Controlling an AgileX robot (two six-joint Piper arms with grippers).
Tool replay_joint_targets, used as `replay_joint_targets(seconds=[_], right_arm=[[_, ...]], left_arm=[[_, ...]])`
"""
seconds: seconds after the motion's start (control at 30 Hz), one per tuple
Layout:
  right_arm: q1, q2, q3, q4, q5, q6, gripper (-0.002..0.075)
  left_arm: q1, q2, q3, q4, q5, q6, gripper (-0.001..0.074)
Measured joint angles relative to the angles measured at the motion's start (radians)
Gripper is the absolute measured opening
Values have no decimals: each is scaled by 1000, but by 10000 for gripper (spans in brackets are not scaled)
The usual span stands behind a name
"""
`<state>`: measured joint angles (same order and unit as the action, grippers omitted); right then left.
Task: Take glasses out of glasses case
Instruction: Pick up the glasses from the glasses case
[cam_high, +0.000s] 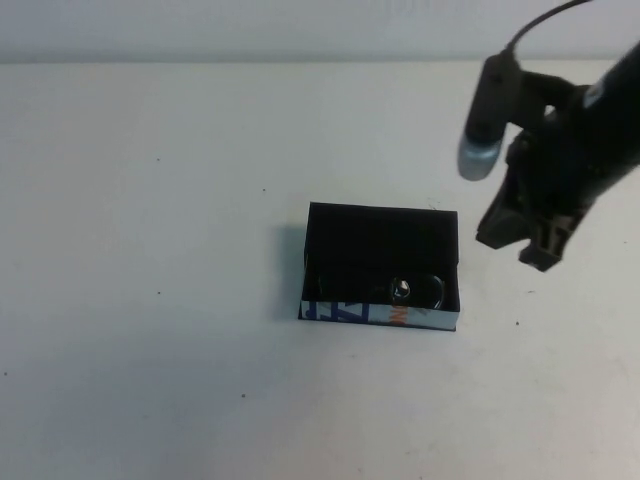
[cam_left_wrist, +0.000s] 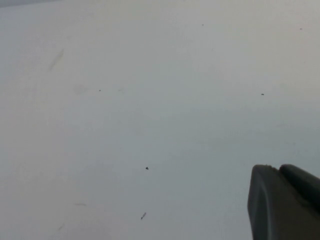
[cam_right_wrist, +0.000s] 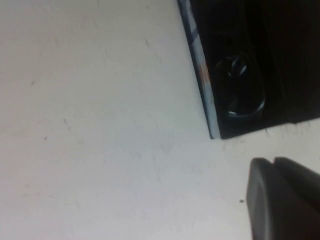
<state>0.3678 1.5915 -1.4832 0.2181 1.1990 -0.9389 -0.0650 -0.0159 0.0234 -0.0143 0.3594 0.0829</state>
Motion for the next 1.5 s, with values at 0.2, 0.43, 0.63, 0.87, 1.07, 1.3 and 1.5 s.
replay_joint_targets(seconds=[0.2, 0.43, 0.63, 0.87, 1.07, 1.3, 1.5], right_arm=[[67, 229, -219, -56, 23, -54, -12], [122, 382, -326, -48, 26, -164, 171], [144, 464, -328, -45, 2, -185, 356], [146, 511, -328, -44, -53, -185, 331], [147, 532, -332, -44, -101, -150, 327], [137, 571, -332, -35, -107, -144, 327], [123, 596, -332, -13, -107, -142, 327]], left_arm=[[0, 0, 0, 0, 0, 0, -4], [0, 0, 0, 0, 0, 0, -4], [0, 0, 0, 0, 0, 0, -4], [0, 0, 0, 0, 0, 0, -4], [0, 0, 0, 0, 0, 0, -4], [0, 0, 0, 0, 0, 0, -4], [0, 0, 0, 0, 0, 0, -4]])
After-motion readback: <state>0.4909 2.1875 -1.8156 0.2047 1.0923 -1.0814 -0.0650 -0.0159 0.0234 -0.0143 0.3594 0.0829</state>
